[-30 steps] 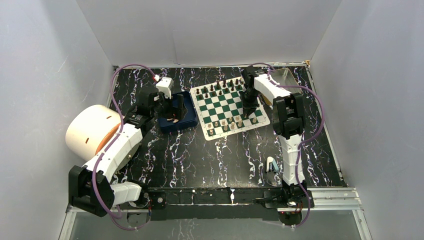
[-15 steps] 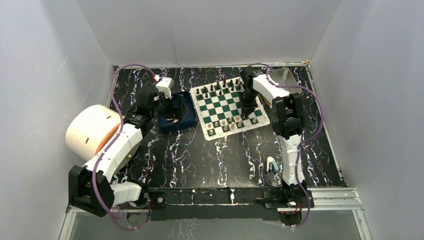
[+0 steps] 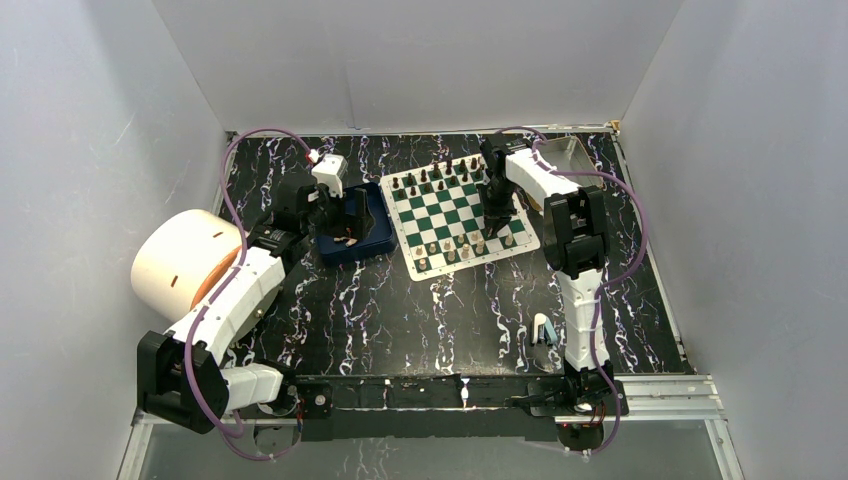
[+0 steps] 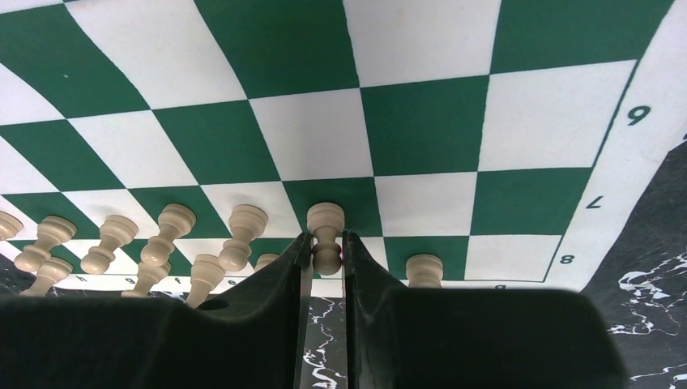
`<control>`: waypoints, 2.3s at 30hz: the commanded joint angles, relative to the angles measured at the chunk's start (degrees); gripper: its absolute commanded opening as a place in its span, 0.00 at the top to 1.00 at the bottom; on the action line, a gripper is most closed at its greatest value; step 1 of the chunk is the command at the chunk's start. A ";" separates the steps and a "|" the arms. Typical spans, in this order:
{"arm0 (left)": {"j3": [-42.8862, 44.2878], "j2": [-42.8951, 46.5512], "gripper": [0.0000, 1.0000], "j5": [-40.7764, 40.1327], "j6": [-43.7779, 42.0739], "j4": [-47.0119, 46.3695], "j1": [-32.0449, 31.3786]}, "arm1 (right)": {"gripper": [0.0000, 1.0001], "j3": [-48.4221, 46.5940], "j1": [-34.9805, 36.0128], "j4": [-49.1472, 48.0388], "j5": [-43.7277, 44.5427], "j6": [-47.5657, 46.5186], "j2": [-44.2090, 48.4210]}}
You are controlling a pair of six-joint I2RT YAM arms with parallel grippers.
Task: Set up the chess pieces on the board
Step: Place the chess piece on the chessboard.
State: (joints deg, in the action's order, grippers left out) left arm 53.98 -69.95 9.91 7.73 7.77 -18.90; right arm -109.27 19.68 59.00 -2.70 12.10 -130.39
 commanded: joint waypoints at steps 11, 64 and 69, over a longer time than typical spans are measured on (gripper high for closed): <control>0.36 0.78 0.05 0.81 0.10 -0.76 -0.29 | 0.73 -1.62 0.69 1.88 -0.64 0.65 1.03; 0.36 0.94 0.05 1.05 0.18 -0.91 -0.27 | 0.68 -3.72 1.13 3.44 2.10 0.82 -0.15; 0.39 0.96 0.05 1.03 0.14 -0.91 -0.26 | 0.67 -4.06 1.15 3.60 2.00 0.82 0.54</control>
State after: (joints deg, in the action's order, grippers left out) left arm 53.98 -69.95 10.31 7.92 7.77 -18.94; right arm -110.28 20.40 61.41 -1.21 12.29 -130.65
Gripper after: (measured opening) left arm 0.949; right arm 0.328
